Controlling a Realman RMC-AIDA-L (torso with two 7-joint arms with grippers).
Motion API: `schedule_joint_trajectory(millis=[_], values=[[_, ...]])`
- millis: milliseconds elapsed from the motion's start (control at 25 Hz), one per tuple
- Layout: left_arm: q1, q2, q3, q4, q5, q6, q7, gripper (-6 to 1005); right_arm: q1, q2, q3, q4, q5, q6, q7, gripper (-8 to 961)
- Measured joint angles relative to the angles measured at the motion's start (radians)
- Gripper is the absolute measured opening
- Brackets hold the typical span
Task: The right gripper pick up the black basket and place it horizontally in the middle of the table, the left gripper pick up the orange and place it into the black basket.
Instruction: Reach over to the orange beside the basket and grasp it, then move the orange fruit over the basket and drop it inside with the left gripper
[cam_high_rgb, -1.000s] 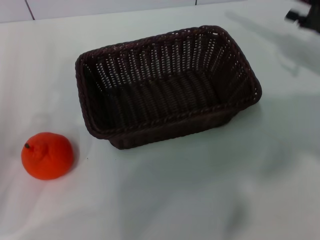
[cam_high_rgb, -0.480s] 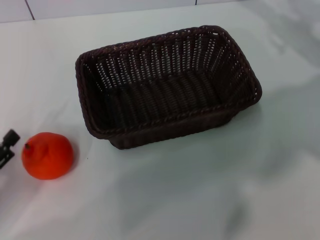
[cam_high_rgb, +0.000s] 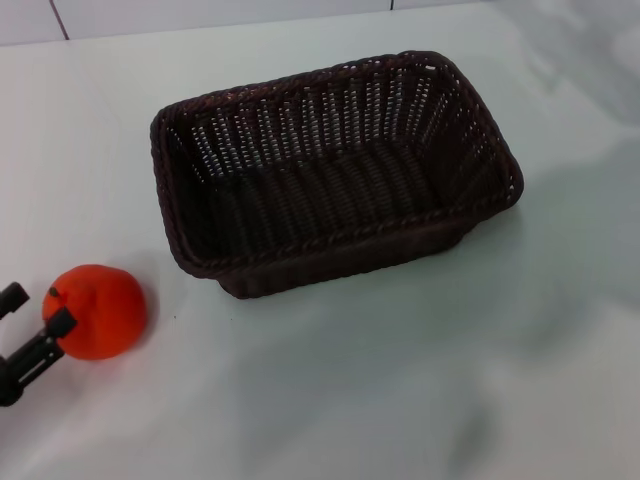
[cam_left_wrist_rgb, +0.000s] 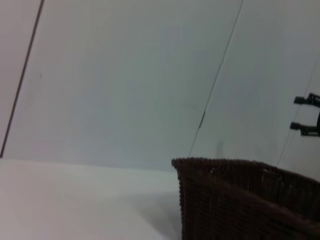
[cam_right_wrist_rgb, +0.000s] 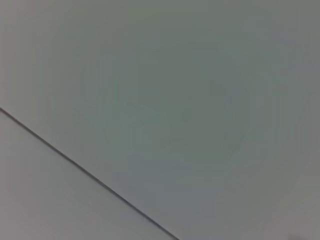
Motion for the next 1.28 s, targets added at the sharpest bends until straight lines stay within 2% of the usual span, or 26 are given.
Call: schedule_joint_trajectory(millis=[120, 280, 560, 680, 880, 1000, 1120, 1280], values=[[-0.006, -0.002, 0.019, -0.003, 0.002, 0.039, 0.000, 782, 0.004, 0.003, -0.009, 0.000, 0.000, 0.004, 0.000, 930], [-0.031, -0.005, 0.053, -0.003, 0.020, 0.089, 0.000, 731, 0.005, 0.008, -0.019, 0.000, 0.000, 0.005, 0.000, 929], [-0.048, -0.013, 0.052, -0.006, 0.045, 0.111, 0.006, 642, 0.000, 0.010, -0.019, 0.002, 0.000, 0.006, 0.000, 929], [-0.044, -0.017, 0.048, -0.018, 0.043, 0.097, 0.006, 517, -0.004, 0.011, -0.019, 0.002, 0.000, 0.004, -0.004, 929], [-0.031, -0.026, 0.021, -0.031, 0.040, 0.051, 0.007, 316, -0.007, 0.008, -0.015, 0.002, 0.000, 0.003, -0.008, 928], [-0.029, -0.026, -0.005, -0.031, 0.039, 0.006, 0.008, 303, -0.008, 0.005, -0.014, 0.002, 0.000, 0.006, -0.009, 928], [-0.028, -0.028, -0.073, -0.031, 0.039, -0.088, 0.009, 290, -0.009, 0.003, -0.013, 0.002, 0.000, 0.006, -0.009, 928], [-0.049, -0.045, -0.171, -0.032, 0.039, -0.223, 0.004, 273, -0.017, 0.005, -0.011, 0.002, 0.000, 0.015, -0.010, 928]])
